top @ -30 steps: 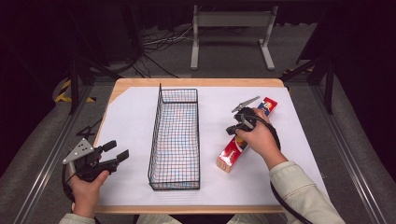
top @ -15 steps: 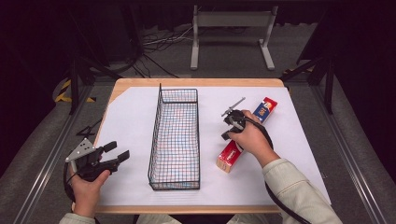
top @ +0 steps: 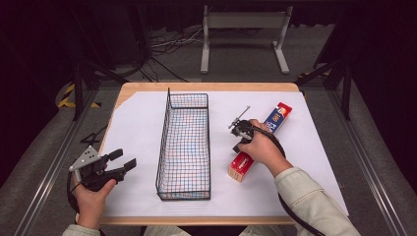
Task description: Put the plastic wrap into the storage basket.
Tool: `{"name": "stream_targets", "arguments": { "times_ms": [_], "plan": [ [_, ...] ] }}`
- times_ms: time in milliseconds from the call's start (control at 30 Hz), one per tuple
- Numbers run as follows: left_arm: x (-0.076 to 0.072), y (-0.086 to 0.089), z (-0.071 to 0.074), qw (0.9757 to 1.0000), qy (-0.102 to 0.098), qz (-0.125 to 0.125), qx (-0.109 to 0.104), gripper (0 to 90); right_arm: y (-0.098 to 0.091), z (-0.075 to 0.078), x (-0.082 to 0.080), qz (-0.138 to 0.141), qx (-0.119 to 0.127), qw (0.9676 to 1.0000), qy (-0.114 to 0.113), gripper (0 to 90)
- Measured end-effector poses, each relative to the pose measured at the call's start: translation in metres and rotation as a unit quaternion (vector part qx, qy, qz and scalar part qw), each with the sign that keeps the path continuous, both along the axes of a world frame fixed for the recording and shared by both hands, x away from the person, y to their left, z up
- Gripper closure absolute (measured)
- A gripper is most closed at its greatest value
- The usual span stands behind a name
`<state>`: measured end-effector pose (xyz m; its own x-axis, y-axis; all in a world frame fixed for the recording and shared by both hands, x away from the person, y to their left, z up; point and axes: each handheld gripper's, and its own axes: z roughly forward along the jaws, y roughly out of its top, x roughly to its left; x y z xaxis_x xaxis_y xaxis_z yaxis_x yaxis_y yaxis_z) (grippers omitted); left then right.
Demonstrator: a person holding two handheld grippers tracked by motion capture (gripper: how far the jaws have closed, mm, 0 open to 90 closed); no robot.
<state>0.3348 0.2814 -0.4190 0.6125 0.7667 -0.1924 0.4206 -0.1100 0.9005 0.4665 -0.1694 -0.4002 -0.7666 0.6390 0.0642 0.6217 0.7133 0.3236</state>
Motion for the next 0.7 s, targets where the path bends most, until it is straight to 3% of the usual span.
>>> {"name": "stream_targets", "arguments": {
  "times_ms": [300, 700],
  "plan": [
    [-0.001, 0.0, 0.001, 1.0, -0.003, 0.003, 0.002, 29.3, -0.002, 0.001, -0.005, 0.007, -0.008, 0.9999, 0.005, 90.0],
    [-0.004, 0.001, 0.0, 1.0, -0.002, 0.006, 0.003, 29.3, -0.014, 0.005, -0.021, 0.03, -0.038, 0.9982, 0.035, 90.0]
  ]
}}
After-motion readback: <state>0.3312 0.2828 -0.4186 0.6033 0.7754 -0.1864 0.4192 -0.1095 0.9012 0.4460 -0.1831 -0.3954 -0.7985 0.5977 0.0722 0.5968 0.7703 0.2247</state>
